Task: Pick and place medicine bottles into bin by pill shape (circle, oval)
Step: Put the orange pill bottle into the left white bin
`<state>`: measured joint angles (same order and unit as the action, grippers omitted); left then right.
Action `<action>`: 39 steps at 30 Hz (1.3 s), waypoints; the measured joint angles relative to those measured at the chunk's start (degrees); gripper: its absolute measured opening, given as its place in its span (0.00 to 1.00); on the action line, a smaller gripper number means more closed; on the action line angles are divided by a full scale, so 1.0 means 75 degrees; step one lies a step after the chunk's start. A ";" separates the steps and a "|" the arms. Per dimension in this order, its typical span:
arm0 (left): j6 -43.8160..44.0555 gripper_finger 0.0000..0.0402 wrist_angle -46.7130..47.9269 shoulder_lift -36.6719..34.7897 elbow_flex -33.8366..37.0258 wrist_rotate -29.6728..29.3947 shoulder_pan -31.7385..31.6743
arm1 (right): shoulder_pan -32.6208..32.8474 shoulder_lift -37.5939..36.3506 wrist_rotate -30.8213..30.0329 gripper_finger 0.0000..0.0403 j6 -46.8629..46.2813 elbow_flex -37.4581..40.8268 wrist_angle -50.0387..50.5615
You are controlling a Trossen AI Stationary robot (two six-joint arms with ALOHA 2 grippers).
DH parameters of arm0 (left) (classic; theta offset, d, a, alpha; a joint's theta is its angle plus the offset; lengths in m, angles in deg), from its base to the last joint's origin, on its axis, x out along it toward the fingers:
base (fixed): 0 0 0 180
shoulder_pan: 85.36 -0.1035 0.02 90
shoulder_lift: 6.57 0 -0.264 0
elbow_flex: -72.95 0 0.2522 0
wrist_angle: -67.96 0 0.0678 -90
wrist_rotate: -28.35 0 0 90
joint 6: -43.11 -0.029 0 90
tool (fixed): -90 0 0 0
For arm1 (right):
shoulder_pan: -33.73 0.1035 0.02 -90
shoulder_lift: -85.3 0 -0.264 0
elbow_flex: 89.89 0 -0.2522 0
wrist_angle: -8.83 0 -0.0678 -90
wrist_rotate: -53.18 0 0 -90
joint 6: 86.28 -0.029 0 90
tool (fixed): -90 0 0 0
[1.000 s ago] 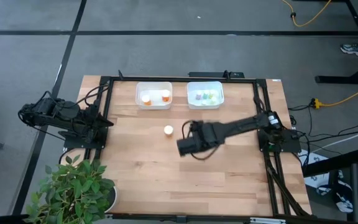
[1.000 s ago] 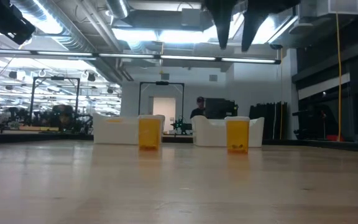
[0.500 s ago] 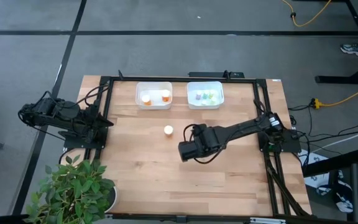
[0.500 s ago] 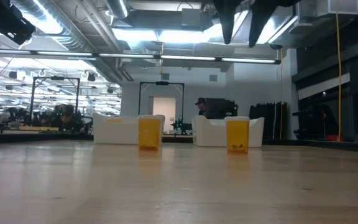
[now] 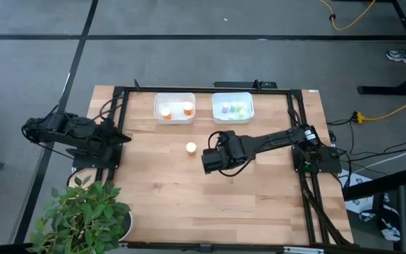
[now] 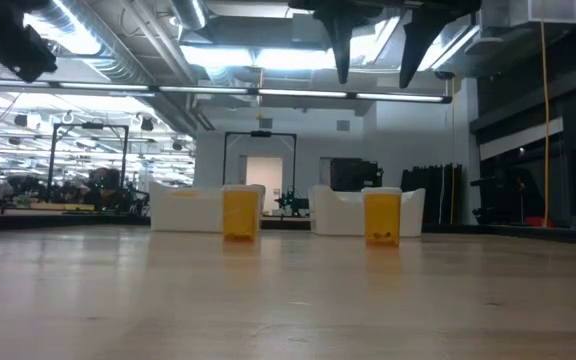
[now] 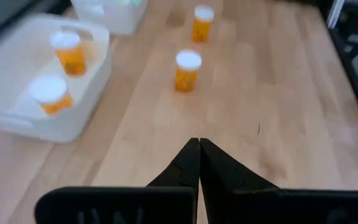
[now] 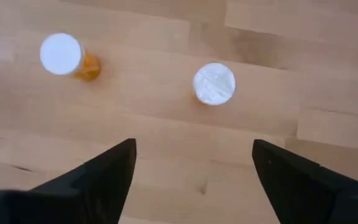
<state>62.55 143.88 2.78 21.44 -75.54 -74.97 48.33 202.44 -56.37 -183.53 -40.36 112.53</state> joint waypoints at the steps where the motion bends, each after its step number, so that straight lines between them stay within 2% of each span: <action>1: 0.0083 0.00 0.0000 0.0152 0.0027 0.0017 0.0000 | -0.0009 0.0000 0.0003 0.80 0.0000 0.0000 -0.0025; 5: 0.0588 0.00 -0.0536 0.1036 0.0018 -0.0194 0.0003 | -0.0060 0.0000 0.0018 0.80 0.0039 0.0000 -0.0109; 8: 0.0858 0.00 -0.2065 0.1598 -0.0129 -0.0230 0.0003 | -0.0063 0.0000 0.0017 0.81 0.0041 0.0000 -0.0114; 13: -0.1095 0.00 -0.3817 0.2628 -0.0120 -0.0102 0.0006 | -0.0060 0.0000 0.0016 0.81 0.0050 0.0000 -0.0152; 16: -0.2581 0.00 -0.3789 0.3194 -0.0102 0.0031 0.0000 | -0.0060 0.0000 0.0016 0.81 0.0054 -0.0003 -0.0155; 20: -0.3477 0.00 -0.4346 0.3729 -0.0066 0.0905 0.0000 | -0.0059 0.0000 0.0017 0.81 0.0061 -0.0003 -0.0167; 23: -0.3894 0.00 -0.5907 0.3734 0.0184 0.1788 -0.0036 | -0.0054 0.0000 0.0017 0.80 0.0219 -0.0003 -0.0167; 25: -0.3885 0.00 -0.6649 0.3653 0.0494 0.1861 -0.0198 | -0.0054 0.0000 0.0017 0.81 0.0427 -0.0003 -0.0181; 30: -0.3121 0.00 -0.6898 0.3249 0.1453 0.1925 -0.0954 | -0.0054 0.0000 0.0017 0.81 0.0821 -0.0003 -0.0194; 34: -0.2484 0.00 -0.7775 0.2866 0.2334 0.2823 -0.1499 | -0.0054 0.0000 0.0052 0.81 0.1072 -0.0003 -0.0193; 39: -0.2014 0.00 -0.8096 0.2388 0.2812 0.3161 -0.1974 | -0.0057 0.0000 0.0285 0.80 0.0997 -0.0003 -0.0107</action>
<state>47.44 83.16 20.70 42.53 -51.83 -89.78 47.90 202.44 -54.23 -176.06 -40.38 111.73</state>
